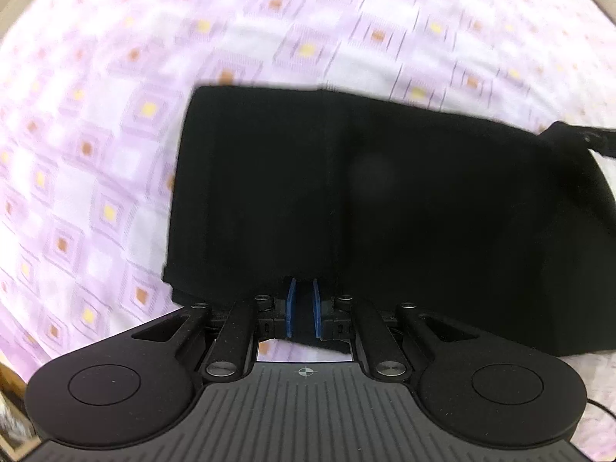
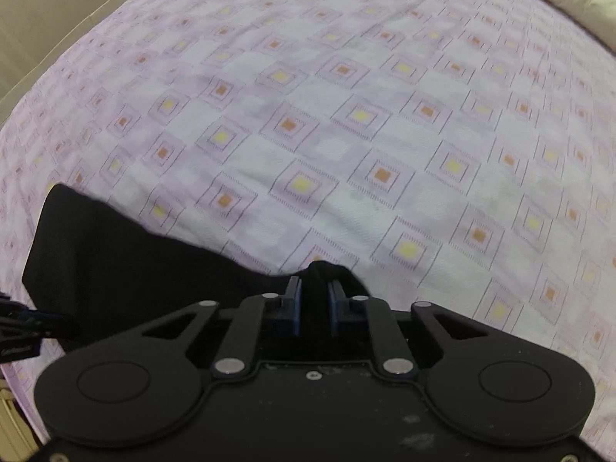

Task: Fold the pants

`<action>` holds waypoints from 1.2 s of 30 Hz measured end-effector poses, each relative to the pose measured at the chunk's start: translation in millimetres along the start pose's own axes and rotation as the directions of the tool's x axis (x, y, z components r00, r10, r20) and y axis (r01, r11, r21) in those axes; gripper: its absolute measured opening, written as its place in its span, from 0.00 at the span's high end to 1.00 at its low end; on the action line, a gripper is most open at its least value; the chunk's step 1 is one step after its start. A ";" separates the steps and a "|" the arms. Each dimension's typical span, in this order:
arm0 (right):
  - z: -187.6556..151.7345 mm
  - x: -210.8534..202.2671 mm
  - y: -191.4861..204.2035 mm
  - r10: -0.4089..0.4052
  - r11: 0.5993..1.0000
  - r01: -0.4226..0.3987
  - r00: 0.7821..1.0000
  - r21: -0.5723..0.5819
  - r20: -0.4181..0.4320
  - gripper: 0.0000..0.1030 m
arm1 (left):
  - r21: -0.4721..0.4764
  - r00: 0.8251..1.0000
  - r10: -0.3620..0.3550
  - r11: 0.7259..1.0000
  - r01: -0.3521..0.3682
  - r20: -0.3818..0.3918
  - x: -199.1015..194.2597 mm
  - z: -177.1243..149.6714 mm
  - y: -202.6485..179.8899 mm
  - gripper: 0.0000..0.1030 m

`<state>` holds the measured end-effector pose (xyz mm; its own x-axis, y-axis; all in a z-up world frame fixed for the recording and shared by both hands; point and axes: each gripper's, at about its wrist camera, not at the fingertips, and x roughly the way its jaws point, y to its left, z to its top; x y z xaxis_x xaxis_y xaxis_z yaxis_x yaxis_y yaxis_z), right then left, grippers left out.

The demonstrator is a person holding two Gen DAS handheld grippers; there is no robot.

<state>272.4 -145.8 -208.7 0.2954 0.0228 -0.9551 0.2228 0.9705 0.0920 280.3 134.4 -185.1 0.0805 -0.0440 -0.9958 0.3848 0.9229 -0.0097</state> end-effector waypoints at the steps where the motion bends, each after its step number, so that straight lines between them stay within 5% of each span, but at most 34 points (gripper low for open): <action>1: 3.0 2.2 -2.6 -0.002 1.000 0.002 1.000 0.017 0.006 0.88 | 0.005 1.000 0.009 1.000 -0.009 0.019 -2.2 0.2 -0.4 0.91; 9: 15.1 25.9 0.7 -0.051 0.998 0.051 0.999 0.022 -0.007 0.89 | 0.030 0.998 0.055 0.998 -0.055 -0.007 9.6 9.8 0.7 0.90; 16: 24.7 35.2 7.0 -0.097 0.994 0.098 0.995 0.043 -0.019 0.87 | 0.135 0.994 0.097 0.985 -0.104 0.055 8.4 -9.1 -14.3 0.91; 21: 6.1 -3.9 18.1 -0.168 0.984 0.158 0.978 0.084 0.120 0.80 | 0.154 0.995 0.090 0.983 -0.097 0.052 8.7 -34.7 -6.5 0.90; 24: -19.3 -32.8 26.5 -0.120 0.987 0.099 0.978 0.128 0.168 0.68 | 0.128 0.996 0.088 0.988 -0.090 0.025 9.9 -39.7 0.2 0.91; 33: -113.0 -16.1 62.3 -0.050 0.986 0.058 0.997 0.154 -0.060 0.69 | 0.083 0.996 0.076 0.993 -0.079 0.042 -25.2 -30.9 0.8 0.90; 36: -126.3 -23.4 58.2 -0.047 0.975 0.062 0.996 0.212 -0.077 0.64 | 0.116 0.995 0.073 0.990 -0.081 0.068 -41.5 -35.7 -20.9 0.90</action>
<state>161.1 -59.5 -216.6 0.2125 -0.0046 -0.9772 0.4327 0.8971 0.0898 236.1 130.6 -146.8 0.1710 -0.0024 -0.9853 0.4811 0.8729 0.0814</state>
